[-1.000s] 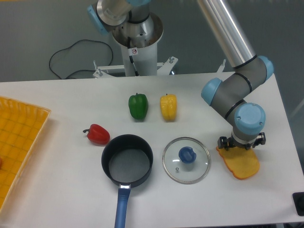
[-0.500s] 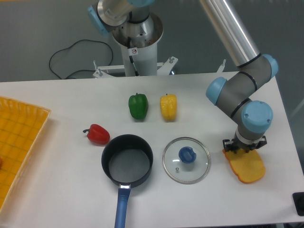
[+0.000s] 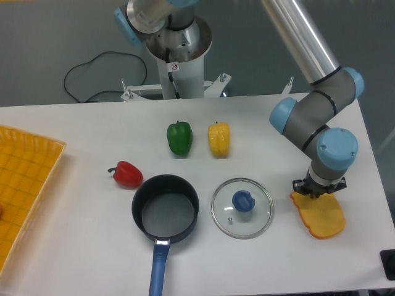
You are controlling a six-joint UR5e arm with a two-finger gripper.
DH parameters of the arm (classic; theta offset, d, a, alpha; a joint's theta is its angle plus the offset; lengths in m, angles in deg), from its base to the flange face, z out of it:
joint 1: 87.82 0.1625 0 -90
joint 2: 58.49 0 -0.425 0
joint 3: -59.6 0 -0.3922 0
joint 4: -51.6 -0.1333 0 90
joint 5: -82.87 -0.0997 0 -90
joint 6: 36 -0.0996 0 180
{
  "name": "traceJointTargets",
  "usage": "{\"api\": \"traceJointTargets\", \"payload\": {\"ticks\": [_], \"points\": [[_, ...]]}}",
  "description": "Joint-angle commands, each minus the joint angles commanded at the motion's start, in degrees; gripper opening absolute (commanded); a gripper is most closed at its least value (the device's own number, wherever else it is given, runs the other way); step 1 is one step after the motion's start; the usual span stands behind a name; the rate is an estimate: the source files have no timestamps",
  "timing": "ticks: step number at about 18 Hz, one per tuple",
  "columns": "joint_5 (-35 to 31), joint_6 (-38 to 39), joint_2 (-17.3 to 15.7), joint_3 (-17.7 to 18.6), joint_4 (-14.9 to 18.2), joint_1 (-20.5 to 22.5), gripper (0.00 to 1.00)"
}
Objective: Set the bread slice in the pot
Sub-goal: 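Lower the gripper onto the bread slice edge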
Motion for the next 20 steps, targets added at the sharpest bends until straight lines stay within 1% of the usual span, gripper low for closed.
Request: {"api": "traceJointTargets", "payload": {"ticks": [2, 3, 4, 6, 7, 10, 11, 12, 13, 15, 17, 20], "points": [[-5.2, -0.6, -0.7, 0.0, -0.3, -0.5, 1.00], [-5.4, -0.4, -0.5, -0.3, -0.4, -0.6, 1.00], [-5.0, -0.4, -0.4, -0.4, -0.3, -0.6, 1.00], [-3.4, -0.5, -0.5, 0.6, -0.9, -0.3, 1.00], [-1.8, -0.2, -0.7, 0.8, -1.7, -0.4, 1.00], [-1.5, 4.5, -0.7, 0.5, -5.1, -0.5, 1.00], [-1.5, 5.9, -0.7, 0.5, -5.6, -0.5, 1.00], [-1.5, 5.7, -0.5, 0.4, -5.5, -0.4, 1.00], [-2.0, 4.7, -0.5, 0.5, -5.2, -0.4, 1.00], [-2.7, 0.2, -0.4, 0.3, -5.0, -0.4, 1.00], [-5.7, -4.5, -0.4, 0.8, -5.2, -0.8, 1.00], [-5.9, -5.3, -0.4, 0.8, -5.2, -0.8, 1.00]]}}
